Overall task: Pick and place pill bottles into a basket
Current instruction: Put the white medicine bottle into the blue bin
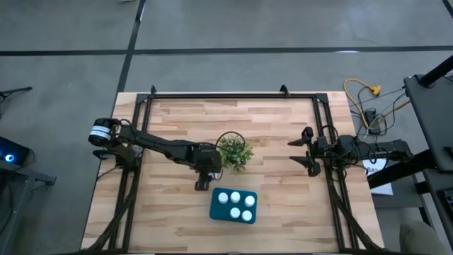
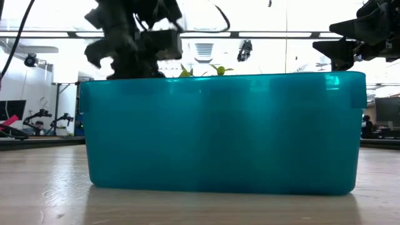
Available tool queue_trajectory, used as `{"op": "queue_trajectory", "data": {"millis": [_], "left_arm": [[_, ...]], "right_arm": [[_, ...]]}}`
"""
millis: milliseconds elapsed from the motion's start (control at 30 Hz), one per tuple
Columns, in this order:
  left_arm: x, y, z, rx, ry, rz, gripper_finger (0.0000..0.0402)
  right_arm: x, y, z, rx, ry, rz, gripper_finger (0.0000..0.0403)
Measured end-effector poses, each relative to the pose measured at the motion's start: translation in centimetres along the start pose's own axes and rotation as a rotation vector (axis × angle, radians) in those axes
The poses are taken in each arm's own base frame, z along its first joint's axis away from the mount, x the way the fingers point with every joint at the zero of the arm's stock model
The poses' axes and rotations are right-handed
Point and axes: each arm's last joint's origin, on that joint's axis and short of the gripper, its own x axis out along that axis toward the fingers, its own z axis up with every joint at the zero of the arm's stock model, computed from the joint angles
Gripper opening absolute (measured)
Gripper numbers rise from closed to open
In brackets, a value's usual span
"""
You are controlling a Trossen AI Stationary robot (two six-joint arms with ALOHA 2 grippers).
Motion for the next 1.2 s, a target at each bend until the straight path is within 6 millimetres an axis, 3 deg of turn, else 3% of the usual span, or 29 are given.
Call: {"op": "queue_trajectory", "data": {"millis": [333, 533, 733, 967, 1200], "left_arm": [[-6.3, -0.6, 3.0, 0.011, -0.189, -0.038, 0.0159], [-8.5, -2.6, 4.4, 0.062, -0.228, -0.123, 0.0159], [-8.3, -5.6, 5.6, 0.098, -0.231, -0.182, 0.0159], [-6.1, -7.6, 5.8, 0.068, -0.151, -0.207, 0.0159], [-4.6, -10.0, 7.3, 0.104, -0.125, -0.235, 0.0159]], "right_arm": [[0.0, 0.0, 0.0, 0.000, 0.000, -0.002, 0.0247], [0.0, 0.0, 0.0, 0.000, 0.002, 0.000, 0.0250], [0.0, 0.0, 0.0, 0.000, 0.001, 0.000, 0.0256], [0.0, 0.0, 0.0, 0.000, 0.001, 0.000, 0.0250], [0.0, 0.0, 0.0, 0.000, 0.002, 0.000, 0.0253]]}}
